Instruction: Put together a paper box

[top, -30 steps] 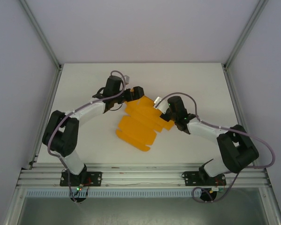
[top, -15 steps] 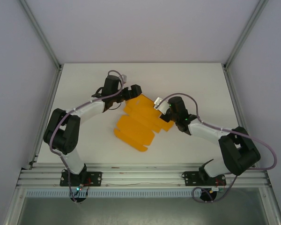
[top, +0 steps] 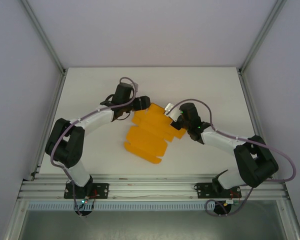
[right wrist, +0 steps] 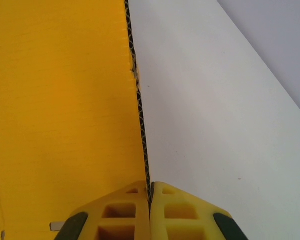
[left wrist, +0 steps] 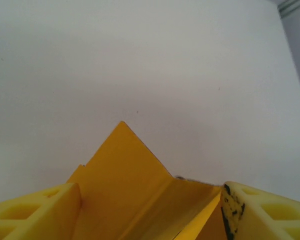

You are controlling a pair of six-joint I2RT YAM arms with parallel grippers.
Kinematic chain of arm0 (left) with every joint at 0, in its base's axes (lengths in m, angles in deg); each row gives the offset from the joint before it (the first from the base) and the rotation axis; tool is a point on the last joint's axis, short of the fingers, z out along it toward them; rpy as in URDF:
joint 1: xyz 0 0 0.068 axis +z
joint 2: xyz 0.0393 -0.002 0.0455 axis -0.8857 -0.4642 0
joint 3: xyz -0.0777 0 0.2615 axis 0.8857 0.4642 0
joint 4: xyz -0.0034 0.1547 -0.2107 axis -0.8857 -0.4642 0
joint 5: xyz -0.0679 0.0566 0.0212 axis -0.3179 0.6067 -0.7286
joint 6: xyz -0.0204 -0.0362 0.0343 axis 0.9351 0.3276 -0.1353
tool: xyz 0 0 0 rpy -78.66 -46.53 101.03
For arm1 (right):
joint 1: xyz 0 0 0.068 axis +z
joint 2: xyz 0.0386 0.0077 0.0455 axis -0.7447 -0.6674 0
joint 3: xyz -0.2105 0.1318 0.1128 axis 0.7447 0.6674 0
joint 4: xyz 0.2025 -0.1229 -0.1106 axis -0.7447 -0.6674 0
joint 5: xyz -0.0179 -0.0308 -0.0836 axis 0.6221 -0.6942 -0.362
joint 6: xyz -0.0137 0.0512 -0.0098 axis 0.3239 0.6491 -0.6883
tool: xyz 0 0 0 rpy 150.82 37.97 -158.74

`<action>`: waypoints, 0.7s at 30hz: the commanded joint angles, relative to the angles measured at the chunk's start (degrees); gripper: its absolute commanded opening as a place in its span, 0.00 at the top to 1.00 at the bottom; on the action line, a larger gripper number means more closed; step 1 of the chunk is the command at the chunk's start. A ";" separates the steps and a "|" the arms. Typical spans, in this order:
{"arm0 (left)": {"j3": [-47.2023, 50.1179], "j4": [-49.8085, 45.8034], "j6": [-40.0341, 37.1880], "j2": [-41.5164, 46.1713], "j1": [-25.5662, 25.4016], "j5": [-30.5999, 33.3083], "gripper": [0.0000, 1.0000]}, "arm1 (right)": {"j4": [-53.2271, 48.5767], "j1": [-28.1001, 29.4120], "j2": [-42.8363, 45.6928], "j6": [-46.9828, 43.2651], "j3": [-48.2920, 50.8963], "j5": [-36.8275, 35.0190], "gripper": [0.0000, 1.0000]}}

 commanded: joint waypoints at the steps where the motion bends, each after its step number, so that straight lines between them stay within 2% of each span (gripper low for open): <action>1: -3.18 -6.91 -6.31 1.26 -3.28 7.36 0.21 | 4.05 0.50 -0.49 2.98 -2.69 -0.16 1.00; 3: -4.69 -9.06 -7.84 0.13 -4.97 10.94 0.17 | 4.14 0.53 -0.49 3.84 -3.25 0.03 1.00; 5: -6.29 -10.50 -8.76 -1.18 -6.29 13.13 0.10 | 3.92 0.69 -0.32 3.78 -3.35 1.37 1.00; 9: -8.10 -10.86 -8.68 -2.72 -7.50 15.19 0.01 | 3.55 0.99 -0.11 3.03 -3.11 1.92 1.00; 15: -5.90 -10.84 -7.86 1.28 -7.56 18.86 0.00 | 3.20 0.97 0.75 2.36 -2.64 -1.50 1.00; 21: 4.28 -12.22 -5.97 11.74 -5.83 24.69 0.00 | 1.83 0.94 0.47 0.47 -2.50 -4.00 1.00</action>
